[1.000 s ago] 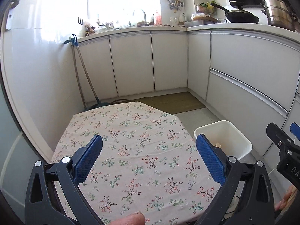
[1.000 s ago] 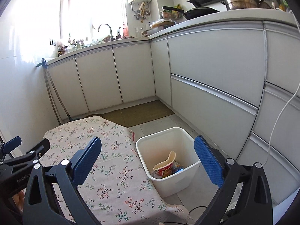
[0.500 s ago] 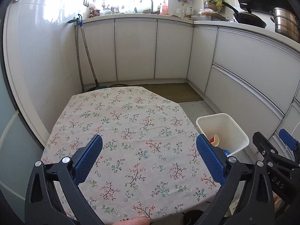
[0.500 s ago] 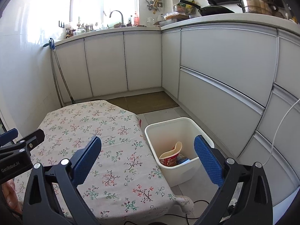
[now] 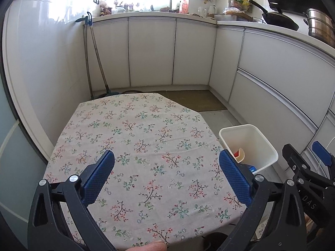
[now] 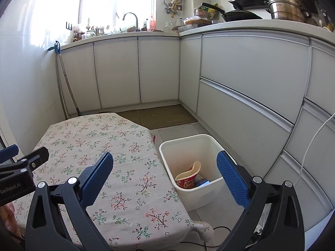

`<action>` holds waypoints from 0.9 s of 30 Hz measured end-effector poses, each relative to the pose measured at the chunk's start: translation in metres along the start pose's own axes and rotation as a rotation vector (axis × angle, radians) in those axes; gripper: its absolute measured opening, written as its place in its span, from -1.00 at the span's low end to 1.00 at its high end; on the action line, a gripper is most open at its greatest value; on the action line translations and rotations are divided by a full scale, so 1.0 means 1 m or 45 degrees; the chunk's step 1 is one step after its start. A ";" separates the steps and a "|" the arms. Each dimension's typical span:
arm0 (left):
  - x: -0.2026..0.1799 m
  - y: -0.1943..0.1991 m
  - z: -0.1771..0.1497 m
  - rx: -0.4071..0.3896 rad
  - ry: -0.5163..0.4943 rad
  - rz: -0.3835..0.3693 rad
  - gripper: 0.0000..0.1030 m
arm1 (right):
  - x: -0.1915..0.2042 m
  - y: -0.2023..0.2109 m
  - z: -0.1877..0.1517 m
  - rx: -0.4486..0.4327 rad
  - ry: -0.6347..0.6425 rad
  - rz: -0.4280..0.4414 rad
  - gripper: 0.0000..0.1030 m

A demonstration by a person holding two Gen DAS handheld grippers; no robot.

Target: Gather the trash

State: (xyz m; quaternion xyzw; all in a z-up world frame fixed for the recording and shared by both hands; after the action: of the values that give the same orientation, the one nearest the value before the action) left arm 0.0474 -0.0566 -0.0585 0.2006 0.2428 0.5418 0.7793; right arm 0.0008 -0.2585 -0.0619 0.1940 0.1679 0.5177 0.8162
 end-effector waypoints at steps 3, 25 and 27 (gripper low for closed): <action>0.000 -0.001 -0.001 0.007 0.001 -0.003 0.86 | -0.001 -0.001 0.001 0.000 0.000 0.006 0.87; 0.002 -0.010 -0.008 0.061 0.005 0.004 0.86 | -0.002 -0.004 -0.001 0.018 0.003 0.021 0.87; 0.001 -0.011 -0.008 0.065 0.002 0.003 0.86 | -0.003 -0.005 -0.001 0.019 0.003 0.021 0.87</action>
State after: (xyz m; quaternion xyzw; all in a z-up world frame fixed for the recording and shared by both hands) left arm 0.0509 -0.0584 -0.0713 0.2205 0.2569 0.5365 0.7730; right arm 0.0028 -0.2625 -0.0649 0.2008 0.1713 0.5234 0.8102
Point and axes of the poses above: each gripper's, at about its wrist camera, not at the fingertips, and y roughly against the way its jaws point, x to its left, z to its top, the point moved 8 cm from there along -y, roughly the way its jaws point, and after that the axes turned 11 degrees about -z, right-handed, at the moved point
